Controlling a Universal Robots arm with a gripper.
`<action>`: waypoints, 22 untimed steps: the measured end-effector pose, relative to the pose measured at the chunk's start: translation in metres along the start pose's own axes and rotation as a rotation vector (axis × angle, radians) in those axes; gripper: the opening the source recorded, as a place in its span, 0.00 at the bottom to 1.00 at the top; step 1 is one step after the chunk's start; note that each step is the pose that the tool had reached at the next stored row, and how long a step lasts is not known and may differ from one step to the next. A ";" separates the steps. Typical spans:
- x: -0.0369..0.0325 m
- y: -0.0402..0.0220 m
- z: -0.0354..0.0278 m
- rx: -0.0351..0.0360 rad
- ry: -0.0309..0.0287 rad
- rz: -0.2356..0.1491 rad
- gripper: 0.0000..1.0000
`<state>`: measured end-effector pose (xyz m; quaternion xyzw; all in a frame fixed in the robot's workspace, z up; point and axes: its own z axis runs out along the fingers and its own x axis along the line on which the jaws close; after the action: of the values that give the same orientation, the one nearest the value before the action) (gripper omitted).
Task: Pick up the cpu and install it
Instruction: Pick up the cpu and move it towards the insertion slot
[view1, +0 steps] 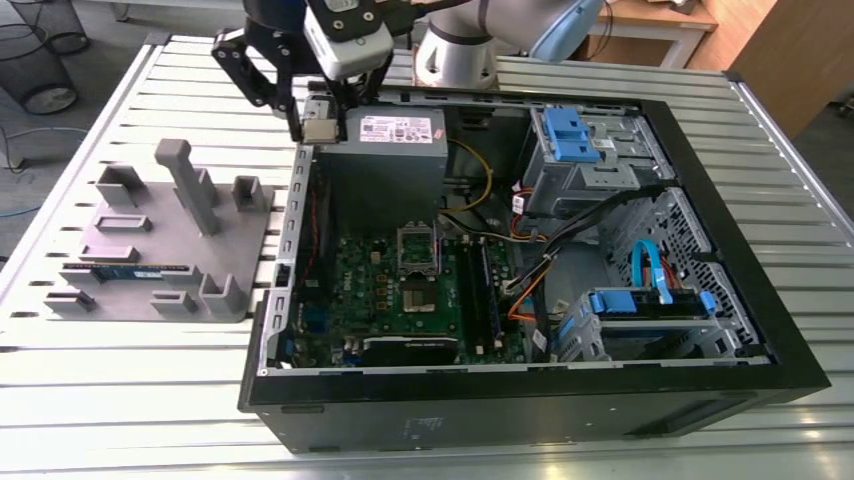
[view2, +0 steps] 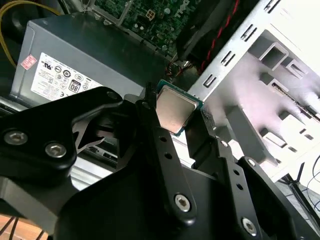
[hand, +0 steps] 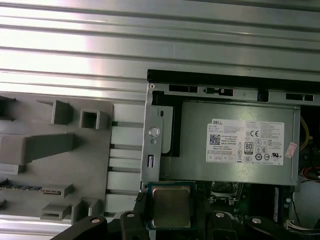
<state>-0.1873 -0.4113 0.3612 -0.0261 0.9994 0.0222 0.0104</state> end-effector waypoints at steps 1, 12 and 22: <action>-0.0030 -0.0002 0.0000 0.0000 0.0001 0.000 0.47; -0.0368 -0.0019 0.0007 0.0000 0.0000 0.000 0.47; -0.0645 -0.0034 0.0013 0.0000 0.0000 0.000 0.47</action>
<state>-0.1227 -0.4113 0.3612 -0.0261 0.9994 0.0222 0.0104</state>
